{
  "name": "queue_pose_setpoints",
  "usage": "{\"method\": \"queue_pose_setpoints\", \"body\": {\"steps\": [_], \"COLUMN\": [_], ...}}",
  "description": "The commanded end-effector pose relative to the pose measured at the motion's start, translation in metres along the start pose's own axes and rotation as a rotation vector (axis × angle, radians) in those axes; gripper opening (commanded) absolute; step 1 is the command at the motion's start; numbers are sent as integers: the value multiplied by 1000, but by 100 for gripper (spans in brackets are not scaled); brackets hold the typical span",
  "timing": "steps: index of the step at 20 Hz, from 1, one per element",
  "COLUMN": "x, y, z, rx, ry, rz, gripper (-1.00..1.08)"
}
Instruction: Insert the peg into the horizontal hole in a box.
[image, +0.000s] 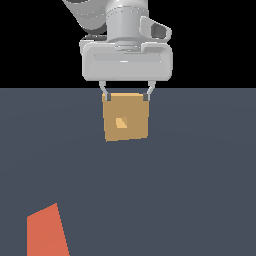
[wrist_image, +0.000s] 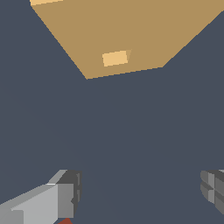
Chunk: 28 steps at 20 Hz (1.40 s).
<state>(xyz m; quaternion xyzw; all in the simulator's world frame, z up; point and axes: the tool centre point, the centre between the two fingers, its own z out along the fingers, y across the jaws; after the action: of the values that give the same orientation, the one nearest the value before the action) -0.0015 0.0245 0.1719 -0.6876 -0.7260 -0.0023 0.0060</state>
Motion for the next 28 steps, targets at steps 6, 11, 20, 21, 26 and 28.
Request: {"method": "queue_pose_setpoints", "body": {"steps": [6, 11, 20, 21, 26, 28], "x": [-4, -16, -59, -66, -99, -112], "y": [-2, -9, -29, -32, -43, -47], "z": [2, 6, 22, 25, 36, 41], "rx": [0, 0, 0, 0, 0, 0], "ry": [0, -1, -3, -3, -5, -5], "rz": [-9, -37, -129, -143, -211, -238], "gripper": [100, 100, 100, 100, 100, 100]}}
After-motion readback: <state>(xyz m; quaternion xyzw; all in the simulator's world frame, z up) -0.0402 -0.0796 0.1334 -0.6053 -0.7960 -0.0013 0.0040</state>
